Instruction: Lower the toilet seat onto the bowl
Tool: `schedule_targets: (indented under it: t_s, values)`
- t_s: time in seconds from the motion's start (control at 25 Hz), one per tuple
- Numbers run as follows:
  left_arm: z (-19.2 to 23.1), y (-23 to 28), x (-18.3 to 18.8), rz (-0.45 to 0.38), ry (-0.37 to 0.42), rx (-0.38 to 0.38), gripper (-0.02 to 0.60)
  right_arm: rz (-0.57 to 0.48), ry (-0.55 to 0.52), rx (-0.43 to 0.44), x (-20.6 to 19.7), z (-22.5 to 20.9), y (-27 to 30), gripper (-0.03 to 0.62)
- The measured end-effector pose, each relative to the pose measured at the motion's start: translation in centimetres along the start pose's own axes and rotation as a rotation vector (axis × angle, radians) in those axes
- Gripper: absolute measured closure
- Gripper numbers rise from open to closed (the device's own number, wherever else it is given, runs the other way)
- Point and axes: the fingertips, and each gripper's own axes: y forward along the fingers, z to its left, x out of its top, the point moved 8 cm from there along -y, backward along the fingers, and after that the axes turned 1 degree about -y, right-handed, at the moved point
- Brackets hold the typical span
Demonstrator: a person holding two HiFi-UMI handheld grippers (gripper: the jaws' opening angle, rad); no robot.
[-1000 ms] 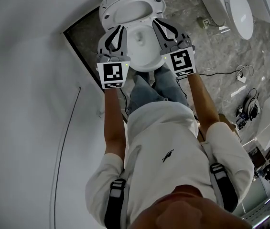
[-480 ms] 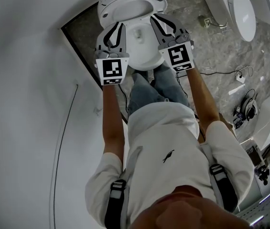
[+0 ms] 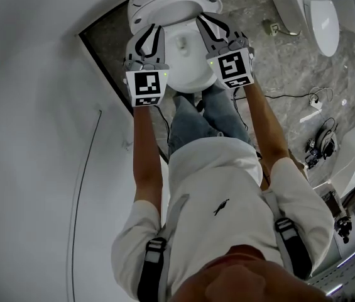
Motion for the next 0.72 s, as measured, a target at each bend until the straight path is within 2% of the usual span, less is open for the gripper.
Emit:
schedule_targets:
  t_s: [0.44,0.72]
  values:
    - [1.1,2.6,-1.2,0.047,0.002,0.001,0.548,0.039,-0.025,0.027,-0.8,-1.1,2.7,0.56]
    - [1.7,4.0,-2.5,0.081,-0.014,0.01,0.501,0.056,-0.039,0.037,-1.5,-1.7,4.3,0.556]
